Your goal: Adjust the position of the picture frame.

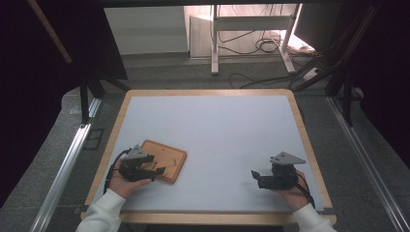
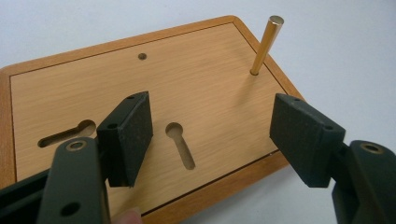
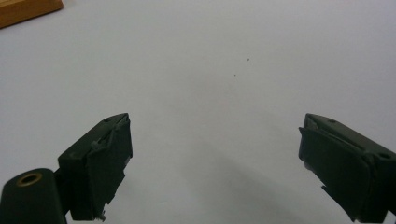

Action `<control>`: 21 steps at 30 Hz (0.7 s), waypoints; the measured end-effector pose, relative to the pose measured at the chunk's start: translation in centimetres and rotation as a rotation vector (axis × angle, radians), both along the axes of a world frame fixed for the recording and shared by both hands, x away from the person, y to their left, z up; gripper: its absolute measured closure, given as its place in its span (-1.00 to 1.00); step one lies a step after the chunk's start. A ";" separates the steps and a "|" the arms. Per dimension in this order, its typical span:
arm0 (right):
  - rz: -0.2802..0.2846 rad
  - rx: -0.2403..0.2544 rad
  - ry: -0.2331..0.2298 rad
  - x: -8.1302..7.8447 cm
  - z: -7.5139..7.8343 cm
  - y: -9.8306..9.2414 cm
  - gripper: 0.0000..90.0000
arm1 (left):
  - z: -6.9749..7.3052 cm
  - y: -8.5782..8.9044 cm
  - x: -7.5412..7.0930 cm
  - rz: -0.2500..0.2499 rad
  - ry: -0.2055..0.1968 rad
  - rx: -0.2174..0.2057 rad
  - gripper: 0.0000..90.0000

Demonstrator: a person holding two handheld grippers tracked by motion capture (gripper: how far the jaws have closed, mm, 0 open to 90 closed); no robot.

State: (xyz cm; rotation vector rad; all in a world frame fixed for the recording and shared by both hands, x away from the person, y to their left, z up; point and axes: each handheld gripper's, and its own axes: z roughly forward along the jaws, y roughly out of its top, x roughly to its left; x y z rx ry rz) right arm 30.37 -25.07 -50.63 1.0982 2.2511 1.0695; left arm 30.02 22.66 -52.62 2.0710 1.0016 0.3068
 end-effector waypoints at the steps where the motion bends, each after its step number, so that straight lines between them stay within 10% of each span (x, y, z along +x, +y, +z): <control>1: 0.004 0.001 0.005 0.0 -0.1 -0.1 -0.78 | 0.0 0.0 0.1 -0.001 0.002 0.000 -0.34; 21: 0.018 -0.056 0.001 -0.8 -0.4 0.2 -0.77 | 0.3 -1.5 0.3 -0.098 0.012 0.060 -0.36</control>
